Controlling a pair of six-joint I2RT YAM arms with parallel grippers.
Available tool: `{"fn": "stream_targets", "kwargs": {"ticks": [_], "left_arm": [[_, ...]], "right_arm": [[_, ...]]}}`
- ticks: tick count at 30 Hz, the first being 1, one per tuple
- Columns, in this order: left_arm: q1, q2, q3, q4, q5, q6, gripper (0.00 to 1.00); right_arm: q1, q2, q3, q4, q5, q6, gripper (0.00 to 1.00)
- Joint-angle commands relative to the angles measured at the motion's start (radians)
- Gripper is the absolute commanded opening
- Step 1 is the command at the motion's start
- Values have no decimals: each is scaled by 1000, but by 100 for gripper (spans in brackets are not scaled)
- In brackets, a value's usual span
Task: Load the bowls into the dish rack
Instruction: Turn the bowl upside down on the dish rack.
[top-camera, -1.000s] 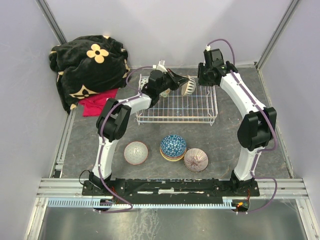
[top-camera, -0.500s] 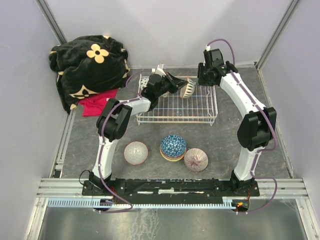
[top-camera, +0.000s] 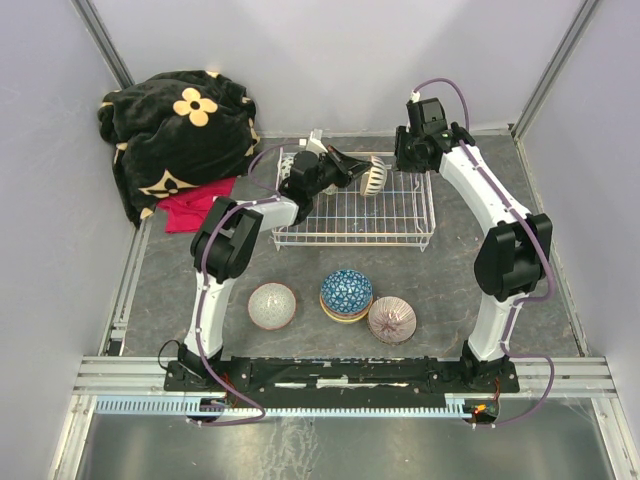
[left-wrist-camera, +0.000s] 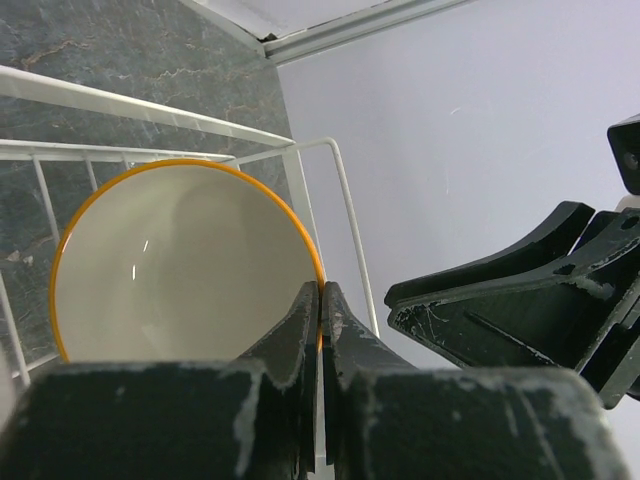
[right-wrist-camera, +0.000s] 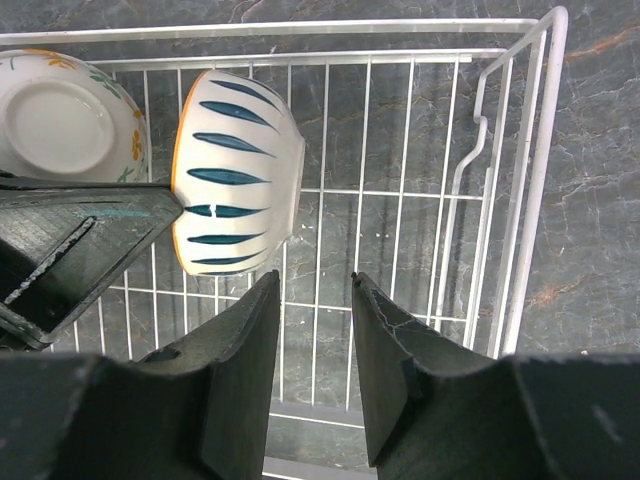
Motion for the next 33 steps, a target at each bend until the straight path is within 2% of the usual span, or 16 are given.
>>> {"fn": "stream_targets", "kwargs": {"ticks": [1,15,28,33], "left_arm": [[27,-22,-52,-120,-42,25,3],[47,-30,-90,-214,-76,48,3],[48,-44,-64,-369,-130,121,3],[48,-50,-34,-427,-138,150,9]], "right_arm": [[-2,2,16,30,-9,-3,43],[0,11,22,29,-16,-3,43],[3,14,24,30,-21,-1,43],[5,17,27,31,-25,2,43]]}}
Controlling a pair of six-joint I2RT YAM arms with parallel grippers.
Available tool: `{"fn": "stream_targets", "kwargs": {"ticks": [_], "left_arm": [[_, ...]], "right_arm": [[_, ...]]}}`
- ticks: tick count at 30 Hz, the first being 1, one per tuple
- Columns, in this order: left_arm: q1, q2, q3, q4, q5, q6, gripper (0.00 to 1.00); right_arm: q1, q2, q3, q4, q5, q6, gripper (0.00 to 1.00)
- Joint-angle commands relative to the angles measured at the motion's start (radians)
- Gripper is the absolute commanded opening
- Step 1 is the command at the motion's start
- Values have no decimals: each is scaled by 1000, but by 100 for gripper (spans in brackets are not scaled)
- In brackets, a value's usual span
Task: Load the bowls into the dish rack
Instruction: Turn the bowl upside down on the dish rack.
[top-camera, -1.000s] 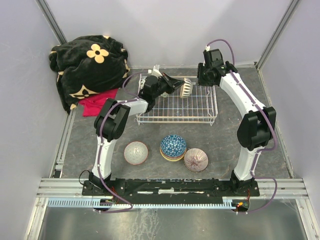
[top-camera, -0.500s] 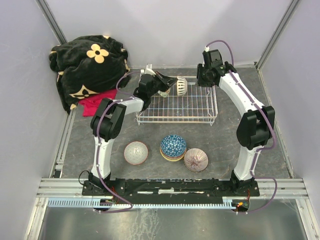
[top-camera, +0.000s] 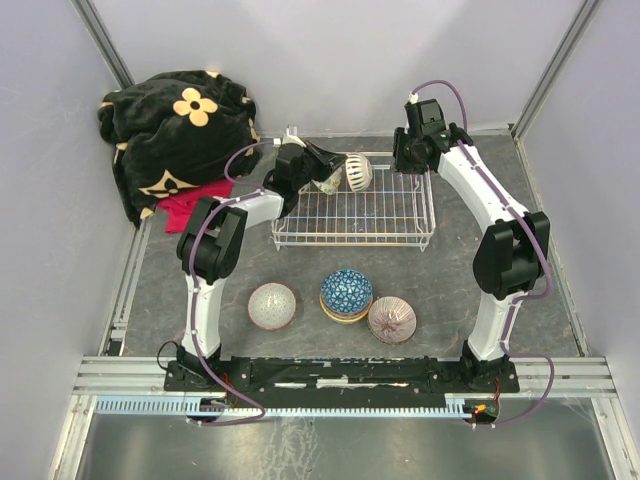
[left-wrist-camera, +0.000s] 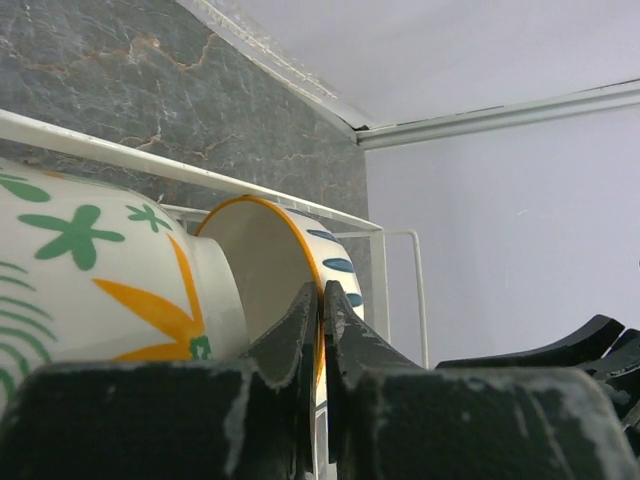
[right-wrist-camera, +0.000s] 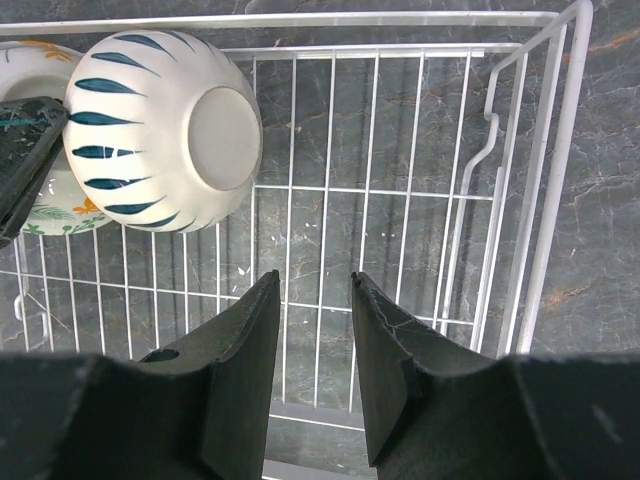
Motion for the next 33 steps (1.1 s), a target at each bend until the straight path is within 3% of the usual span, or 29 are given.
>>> {"fn": "stream_targets", "kwargs": {"ticks": [1,10,24,26,33], "left_arm": [[-22,20,7,-255,-3,127,11],[-21,1,41,-293,-15,147,26],[-20,-66,159,-502,-110,236,42],[-19,-69,173,-521,-118,245,48],[-19,-101,178,-514,-121,251,50]], "right_arm": [[4,3,27,27,-10,1,43],[5,2,29,24,-11,0,43],[6,6,35,23,-16,1,43],[6,6,33,21,-17,1,43],[6,5,30,22,-16,-1,43]]}}
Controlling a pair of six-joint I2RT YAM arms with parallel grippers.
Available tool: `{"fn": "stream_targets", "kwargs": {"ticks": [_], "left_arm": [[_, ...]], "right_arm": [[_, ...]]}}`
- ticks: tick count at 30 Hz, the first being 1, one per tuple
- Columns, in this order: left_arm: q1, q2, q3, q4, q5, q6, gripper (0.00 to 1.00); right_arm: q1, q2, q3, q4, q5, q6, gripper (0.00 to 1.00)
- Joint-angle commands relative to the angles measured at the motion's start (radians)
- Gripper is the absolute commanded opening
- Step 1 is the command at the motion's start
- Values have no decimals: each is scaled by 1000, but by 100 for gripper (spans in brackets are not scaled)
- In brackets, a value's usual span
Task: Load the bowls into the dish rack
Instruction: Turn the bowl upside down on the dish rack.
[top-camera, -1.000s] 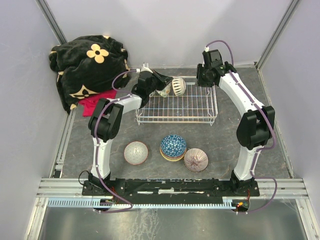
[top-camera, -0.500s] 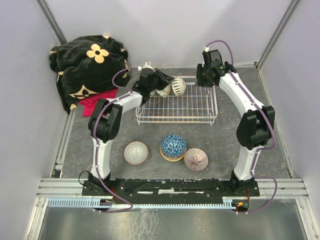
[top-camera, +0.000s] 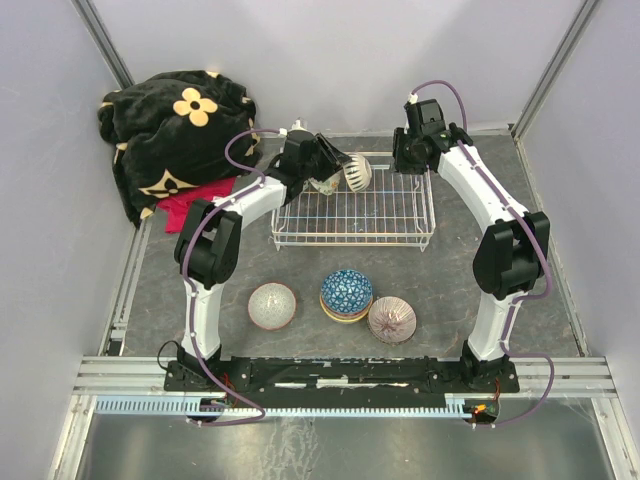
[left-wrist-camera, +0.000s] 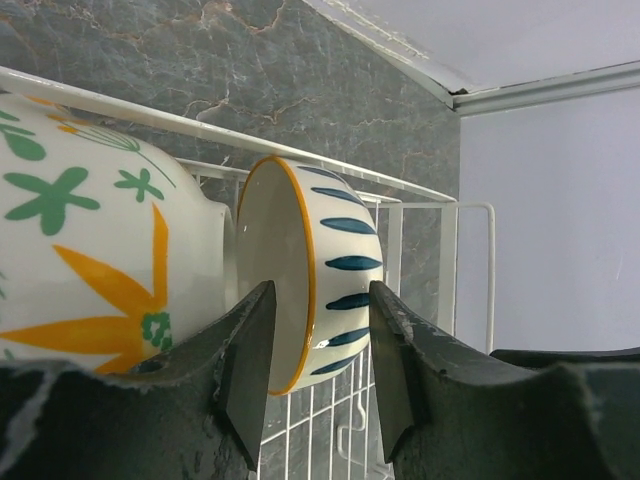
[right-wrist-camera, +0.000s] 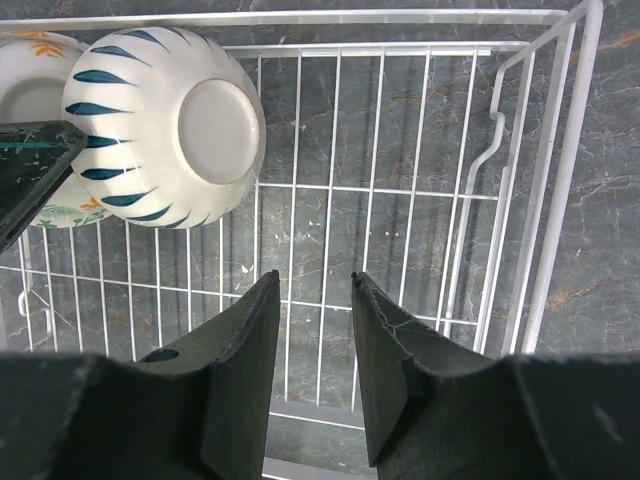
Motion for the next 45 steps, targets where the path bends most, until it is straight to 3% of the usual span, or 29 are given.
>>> {"fn": "stream_targets", "kwargs": {"ticks": [1,15,27,37,39,45], "left_arm": [[4,-53,19,-69,-28,68,51],[5,-107,89,-103,-27,100,56],[7,-206,125,-224,-80,169,64],[9,-325,29,-250,-51,193,65],[10,-352,-1,-253,-45,203,72],[9,-425,-82,-277,-46,244,76]], "right_arm": [[5,6,31,20,-6,-1,43],[5,7,35,18,-7,-2,43],[8,21,55,13,-16,5,44],[32,145,195,-5,-13,20,46],[43,179,234,-19,-16,21,46],[98,251,303,-49,-14,26,44]]}}
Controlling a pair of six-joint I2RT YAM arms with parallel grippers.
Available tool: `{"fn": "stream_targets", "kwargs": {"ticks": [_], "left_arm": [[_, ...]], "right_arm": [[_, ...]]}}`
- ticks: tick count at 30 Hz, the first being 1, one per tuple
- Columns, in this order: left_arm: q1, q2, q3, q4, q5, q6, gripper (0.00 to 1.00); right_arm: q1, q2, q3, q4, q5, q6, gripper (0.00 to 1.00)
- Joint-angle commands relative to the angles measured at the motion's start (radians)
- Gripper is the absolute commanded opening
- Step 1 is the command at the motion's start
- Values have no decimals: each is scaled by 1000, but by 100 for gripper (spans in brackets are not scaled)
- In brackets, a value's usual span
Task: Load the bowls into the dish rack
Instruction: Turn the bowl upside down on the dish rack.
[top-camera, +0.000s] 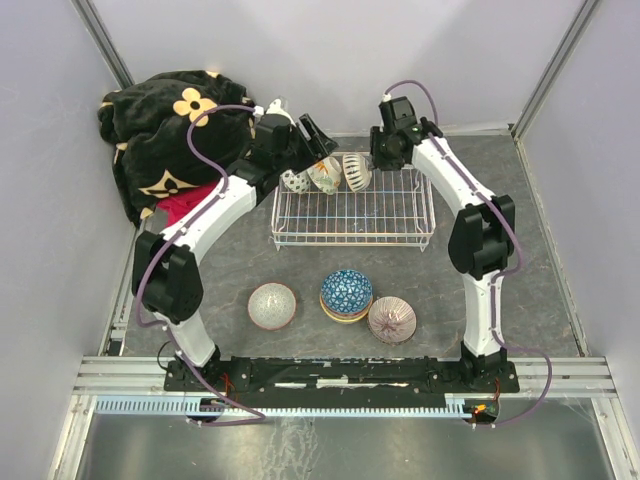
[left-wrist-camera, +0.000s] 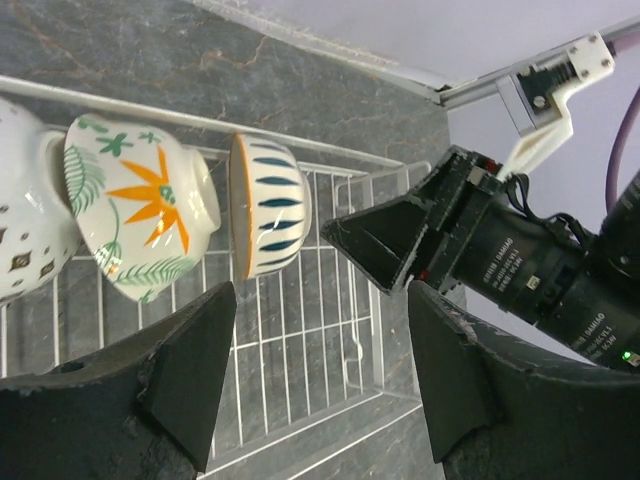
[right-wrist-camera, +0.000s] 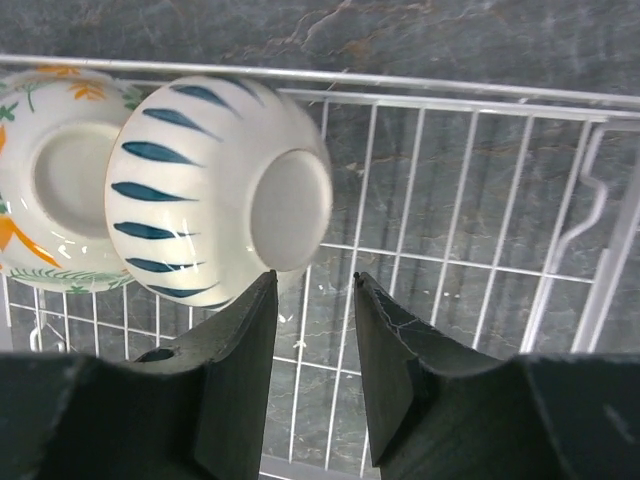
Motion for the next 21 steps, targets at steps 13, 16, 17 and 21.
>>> {"fn": "stream_targets", "kwargs": {"ticks": [13,16,17,21], "left_arm": [[26,-109,-59,-37,55,112,77],[24,-96,-11,-100,110,142,77],[21,-93,10,-124,125,156,76],[-19,-129,29,-241,132,232,77]], "right_arm": [[75,-4,69,-31,27,12,44],[72,-77,44,-35,55,-7,44],[69,-111,31,-36,58,-14,45],[52,-265,-34,-45,98,-40,48]]}}
